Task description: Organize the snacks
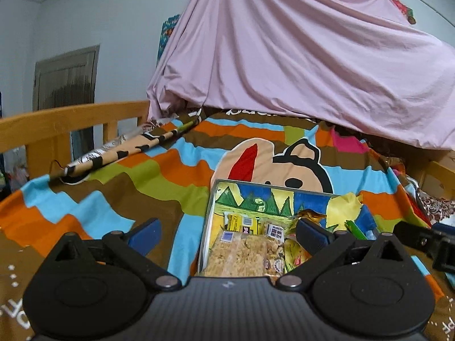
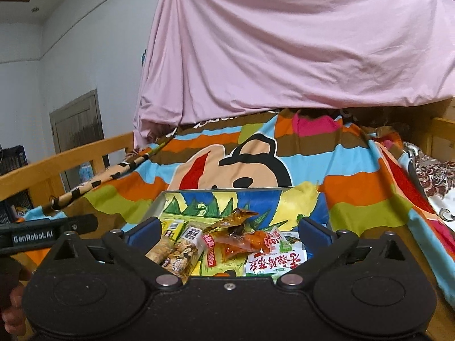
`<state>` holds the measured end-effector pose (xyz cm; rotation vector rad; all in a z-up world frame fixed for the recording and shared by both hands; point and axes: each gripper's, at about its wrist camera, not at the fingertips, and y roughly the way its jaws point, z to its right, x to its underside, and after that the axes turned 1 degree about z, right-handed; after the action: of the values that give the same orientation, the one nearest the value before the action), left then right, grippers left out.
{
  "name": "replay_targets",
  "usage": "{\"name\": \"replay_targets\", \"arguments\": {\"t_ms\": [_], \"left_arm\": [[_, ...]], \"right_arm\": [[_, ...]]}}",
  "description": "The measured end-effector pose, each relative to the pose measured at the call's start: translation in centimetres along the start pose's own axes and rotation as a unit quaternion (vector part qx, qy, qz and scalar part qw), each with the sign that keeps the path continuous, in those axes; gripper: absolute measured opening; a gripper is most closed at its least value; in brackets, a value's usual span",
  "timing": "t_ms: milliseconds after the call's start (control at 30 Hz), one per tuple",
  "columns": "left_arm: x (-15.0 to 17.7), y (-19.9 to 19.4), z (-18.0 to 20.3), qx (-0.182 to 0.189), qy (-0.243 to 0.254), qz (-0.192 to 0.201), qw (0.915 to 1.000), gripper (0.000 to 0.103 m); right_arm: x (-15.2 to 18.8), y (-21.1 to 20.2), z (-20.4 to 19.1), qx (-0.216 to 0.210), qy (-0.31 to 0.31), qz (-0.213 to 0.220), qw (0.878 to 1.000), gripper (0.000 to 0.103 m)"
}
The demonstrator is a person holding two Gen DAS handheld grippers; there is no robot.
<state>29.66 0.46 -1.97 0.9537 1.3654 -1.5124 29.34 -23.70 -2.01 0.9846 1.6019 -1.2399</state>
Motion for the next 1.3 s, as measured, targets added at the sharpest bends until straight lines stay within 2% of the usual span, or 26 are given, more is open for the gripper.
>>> {"name": "replay_targets", "arguments": {"t_ms": [333, 533, 800, 1300], "left_arm": [[0.9, -5.4, 0.5, 0.002, 0.024, 0.012, 0.9996, 0.103], [1.1, -7.8, 0.5, 0.002, 0.014, 0.017, 0.9998, 0.103], [2.3, -10.6, 1.7, 0.010, 0.022, 0.013, 0.9996, 0.103], [4.3, -14.6, 2.4, -0.007, 0.027, 0.000, 0.9996, 0.103]], "right_arm": [[0.1, -4.8, -0.1, 0.004, -0.006, 0.009, 1.000, 0.102], [0.4, -7.7, -0.4, 0.004, -0.019, 0.011, 1.000, 0.102], [1.2, -11.1, -0.7, 0.005, -0.033, 0.009, 0.999, 0.102], [1.8, -15.5, 0.1, 0.011, -0.030, 0.013, 0.999, 0.102]]}}
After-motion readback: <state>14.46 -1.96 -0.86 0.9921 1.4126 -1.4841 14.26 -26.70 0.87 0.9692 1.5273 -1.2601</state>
